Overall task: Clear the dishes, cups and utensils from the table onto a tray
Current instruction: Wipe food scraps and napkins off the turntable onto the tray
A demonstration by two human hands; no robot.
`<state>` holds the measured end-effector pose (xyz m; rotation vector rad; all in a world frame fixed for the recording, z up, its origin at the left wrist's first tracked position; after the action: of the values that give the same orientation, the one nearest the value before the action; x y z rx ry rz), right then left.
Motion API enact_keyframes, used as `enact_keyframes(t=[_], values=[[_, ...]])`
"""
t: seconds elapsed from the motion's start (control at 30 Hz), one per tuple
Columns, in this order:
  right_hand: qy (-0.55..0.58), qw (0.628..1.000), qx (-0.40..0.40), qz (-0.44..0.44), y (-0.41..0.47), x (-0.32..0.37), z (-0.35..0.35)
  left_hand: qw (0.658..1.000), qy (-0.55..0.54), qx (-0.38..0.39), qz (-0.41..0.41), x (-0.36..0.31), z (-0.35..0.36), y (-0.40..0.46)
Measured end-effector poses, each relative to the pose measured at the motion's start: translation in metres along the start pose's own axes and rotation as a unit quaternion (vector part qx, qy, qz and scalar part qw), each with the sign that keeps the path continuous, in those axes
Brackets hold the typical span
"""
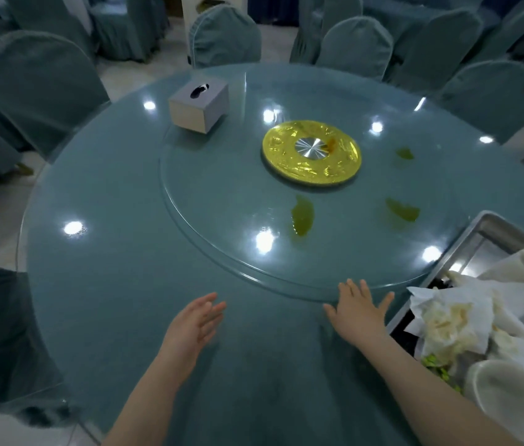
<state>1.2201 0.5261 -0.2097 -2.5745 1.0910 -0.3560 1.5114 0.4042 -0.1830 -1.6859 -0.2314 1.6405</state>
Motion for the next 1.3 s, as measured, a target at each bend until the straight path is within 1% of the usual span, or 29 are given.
enact_keyframes(t=[0.03, 0.07, 0.1, 0.2, 0.27, 0.33, 0.43, 0.53, 0.63, 0.73, 0.97, 1.13, 1.3], values=[[0.014, 1.000, 0.009, 0.026, 0.004, 0.003, -0.006, 1.000, 0.011, -0.004, 0.006, 0.000, 0.000, 0.003], [0.036, 0.999, 0.023, 0.033, 0.008, 0.010, -0.011, 1.000, 0.014, -0.011, 0.010, 0.000, 0.000, 0.006], [0.055, 0.998, 0.036, 0.013, 0.012, 0.020, -0.015, 1.000, 0.012, -0.018, 0.013, 0.000, 0.000, 0.008], [0.066, 0.987, 0.072, -0.131, 0.016, 0.061, -0.016, 0.999, 0.003, -0.035, 0.020, 0.004, 0.005, 0.010], [0.051, 0.977, 0.099, -0.182, 0.015, 0.073, -0.012, 0.999, -0.003, -0.046, 0.017, 0.009, 0.008, 0.009], [0.042, 0.976, 0.106, -0.183, 0.016, 0.062, -0.008, 0.998, -0.005, -0.058, 0.012, 0.013, 0.009, 0.007], [0.032, 0.981, 0.084, -0.169, 0.015, 0.022, -0.006, 0.997, -0.014, -0.074, 0.004, 0.017, 0.010, 0.005], [0.031, 0.989, 0.064, -0.130, 0.018, -0.006, -0.013, 0.997, -0.006, -0.083, -0.001, 0.016, 0.012, 0.005], [0.060, 0.992, 0.049, -0.095, 0.020, -0.012, -0.022, 0.996, 0.000, -0.087, 0.000, 0.010, 0.017, 0.007], [0.072, 0.989, 0.038, -0.120, 0.016, -0.007, -0.024, 0.997, -0.005, -0.081, 0.002, 0.003, 0.027, 0.010], [0.088, 0.983, 0.054, -0.150, 0.017, 0.006, -0.025, 0.997, 0.002, -0.082, 0.011, -0.001, 0.032, 0.010], [0.063, 0.978, 0.093, -0.174, 0.018, 0.011, -0.021, 0.995, 0.008, -0.095, 0.009, 0.000, 0.026, 0.012], [0.088, 0.975, 0.071, -0.191, 0.014, 0.010, -0.017, 0.996, 0.020, -0.086, 0.012, -0.005, 0.031, 0.015]])
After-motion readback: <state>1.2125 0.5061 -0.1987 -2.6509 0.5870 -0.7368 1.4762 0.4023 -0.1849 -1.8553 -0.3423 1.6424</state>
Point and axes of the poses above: each hand's wrist, its own y-axis towards the middle knuckle, its own z-axis out of the palm, x = y × z, the point moved 3 cm from there along y, towards the middle knuckle, and after that the axes turned 8 degrees about y, right-handed, at the moved point
